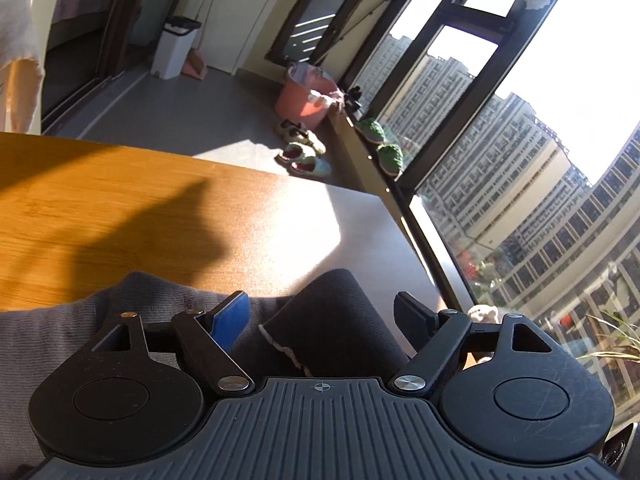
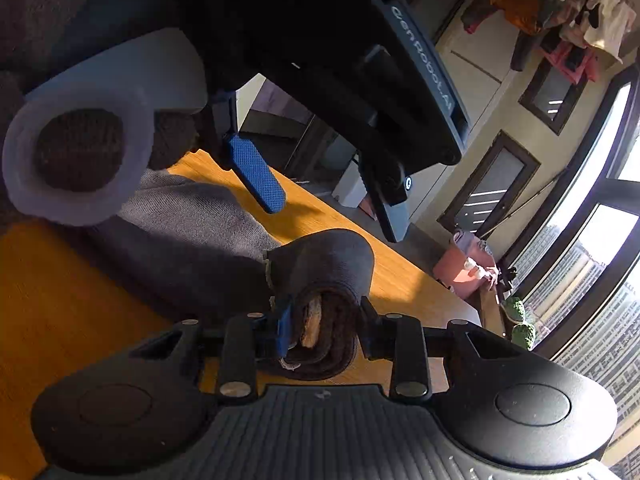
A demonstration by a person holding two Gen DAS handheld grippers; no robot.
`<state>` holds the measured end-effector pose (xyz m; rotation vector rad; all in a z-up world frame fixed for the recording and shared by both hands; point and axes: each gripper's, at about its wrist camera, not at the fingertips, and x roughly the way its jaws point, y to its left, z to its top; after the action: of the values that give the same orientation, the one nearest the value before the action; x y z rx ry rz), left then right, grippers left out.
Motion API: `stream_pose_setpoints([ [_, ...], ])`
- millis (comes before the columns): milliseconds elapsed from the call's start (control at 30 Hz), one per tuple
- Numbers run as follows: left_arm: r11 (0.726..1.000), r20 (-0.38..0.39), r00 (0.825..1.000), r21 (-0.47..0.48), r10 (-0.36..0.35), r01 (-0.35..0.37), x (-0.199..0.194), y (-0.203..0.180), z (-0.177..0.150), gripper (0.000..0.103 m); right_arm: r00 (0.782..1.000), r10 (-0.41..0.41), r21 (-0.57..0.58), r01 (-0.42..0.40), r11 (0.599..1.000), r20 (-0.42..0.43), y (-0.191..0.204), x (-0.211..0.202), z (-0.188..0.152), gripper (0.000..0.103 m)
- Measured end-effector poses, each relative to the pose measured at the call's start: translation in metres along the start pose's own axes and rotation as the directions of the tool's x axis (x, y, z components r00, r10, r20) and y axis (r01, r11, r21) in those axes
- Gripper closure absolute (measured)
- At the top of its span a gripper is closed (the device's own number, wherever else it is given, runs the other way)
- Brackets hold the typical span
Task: Fold clothes
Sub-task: 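Roll the bundle over the pants with the right gripper while the left gripper presses the fabric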
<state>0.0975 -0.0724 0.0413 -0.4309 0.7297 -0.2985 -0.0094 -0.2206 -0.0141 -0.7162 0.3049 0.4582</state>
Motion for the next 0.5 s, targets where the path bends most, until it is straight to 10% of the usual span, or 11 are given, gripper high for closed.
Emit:
stream_pose_setpoints([
  [100,1.0,-0.028,1.0,0.029,0.008,-0.007,0.007,-0.009,-0.005,0.027,1.0,0.015,-0.032,-0.015,0.999,0.013,0.006,-0.003,0.001,0.07],
  [200,0.998,-0.055,0.996,0.012,0.069,-0.069,0.024,0.003,-0.012,0.038,0.982,0.187,0.231,-0.191,0.954,0.038,-0.034,-0.011,-0.01,0.064],
  [267,0.997,-0.069,0.995,-0.032,0.066,-0.068,0.032,0.021,-0.018,0.034,0.946,0.309,0.466,-0.317,0.826,0.096,-0.069,-0.014,-0.022,0.052],
  [367,0.997,-0.052,0.998,-0.071,0.03,-0.034,0.026,0.034,-0.021,0.035,0.91,0.365,0.766,-0.375,0.522,0.196,-0.115,-0.004,-0.053,0.045],
  [500,0.996,-0.049,0.998,-0.088,0.026,-0.03,0.024,0.038,-0.021,0.035,0.898,0.391,0.864,-0.351,0.361,0.202,-0.12,0.023,-0.072,0.041],
])
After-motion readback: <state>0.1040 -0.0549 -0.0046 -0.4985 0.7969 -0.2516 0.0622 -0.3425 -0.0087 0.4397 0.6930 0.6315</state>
